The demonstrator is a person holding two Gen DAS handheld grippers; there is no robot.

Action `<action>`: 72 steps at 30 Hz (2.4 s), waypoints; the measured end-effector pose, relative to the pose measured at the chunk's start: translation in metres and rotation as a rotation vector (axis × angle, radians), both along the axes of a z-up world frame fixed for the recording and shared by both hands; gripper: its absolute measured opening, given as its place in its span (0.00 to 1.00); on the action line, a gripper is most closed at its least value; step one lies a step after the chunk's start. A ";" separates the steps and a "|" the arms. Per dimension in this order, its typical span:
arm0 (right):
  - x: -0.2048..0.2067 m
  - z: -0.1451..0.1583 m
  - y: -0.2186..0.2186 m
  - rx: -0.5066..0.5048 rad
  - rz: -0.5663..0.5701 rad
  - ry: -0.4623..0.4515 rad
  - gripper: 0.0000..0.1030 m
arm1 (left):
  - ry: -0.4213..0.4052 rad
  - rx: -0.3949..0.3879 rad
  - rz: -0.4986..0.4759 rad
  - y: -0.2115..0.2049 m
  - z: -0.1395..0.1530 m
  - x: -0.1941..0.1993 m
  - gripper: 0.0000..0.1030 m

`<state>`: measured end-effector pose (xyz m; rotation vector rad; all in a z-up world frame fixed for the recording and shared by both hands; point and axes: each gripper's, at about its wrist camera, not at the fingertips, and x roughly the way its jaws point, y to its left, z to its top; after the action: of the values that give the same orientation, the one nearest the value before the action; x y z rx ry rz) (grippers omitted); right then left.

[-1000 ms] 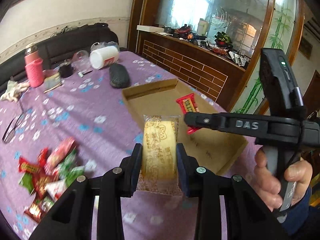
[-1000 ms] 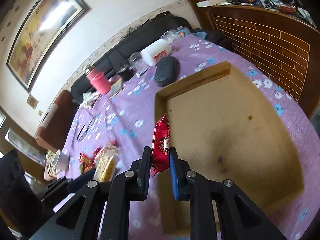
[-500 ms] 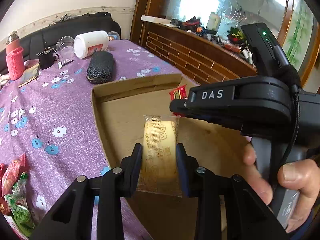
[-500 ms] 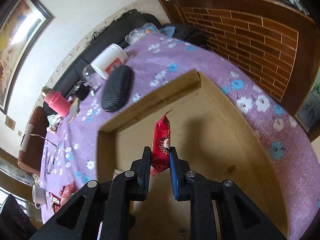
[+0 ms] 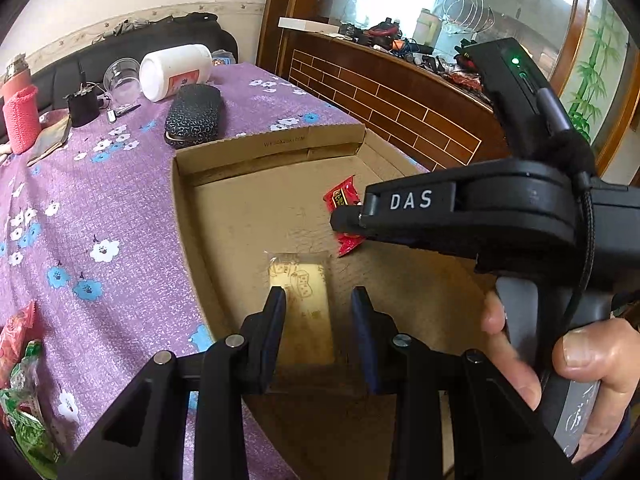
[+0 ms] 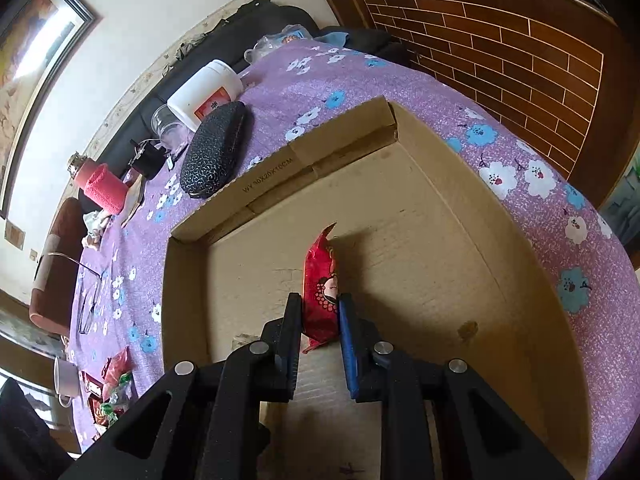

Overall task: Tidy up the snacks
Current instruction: 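Carry both snacks over the tray while the right tool opens, dropping the red bar, then lower the yellow cake packet into the tray and open the left tool, then move both tools back to the snack pile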

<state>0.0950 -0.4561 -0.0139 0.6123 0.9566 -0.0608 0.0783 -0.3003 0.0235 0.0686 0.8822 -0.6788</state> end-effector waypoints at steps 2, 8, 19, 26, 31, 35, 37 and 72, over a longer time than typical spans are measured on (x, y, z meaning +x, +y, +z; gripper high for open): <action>-0.002 0.001 0.000 -0.008 -0.003 -0.005 0.18 | 0.000 -0.007 0.001 0.001 0.000 0.000 0.31; -0.008 0.006 -0.003 -0.001 -0.014 -0.029 0.30 | 0.005 -0.035 0.006 0.005 0.001 0.000 0.34; -0.024 0.033 -0.008 -0.023 -0.063 -0.170 0.56 | -0.012 -0.061 0.035 0.012 0.013 -0.005 0.44; -0.034 0.044 -0.016 -0.005 -0.110 -0.253 0.56 | -0.038 -0.061 0.043 0.015 0.030 -0.018 0.44; -0.039 0.049 -0.018 -0.029 -0.133 -0.302 0.56 | -0.020 -0.072 0.069 0.030 0.045 -0.028 0.44; -0.043 0.054 -0.011 -0.060 -0.121 -0.318 0.56 | -0.023 -0.079 0.094 0.052 0.060 -0.043 0.44; -0.053 0.057 -0.007 -0.044 -0.119 -0.318 0.56 | -0.030 -0.080 0.098 0.068 0.066 -0.055 0.44; -0.146 0.014 0.202 -0.020 0.530 -0.297 0.57 | -0.030 0.075 0.331 0.293 0.015 -0.072 0.66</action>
<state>-0.0510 -0.2546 0.0005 0.3218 0.8009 0.4799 0.0065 -0.0072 0.0386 -0.0010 0.8653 -0.3353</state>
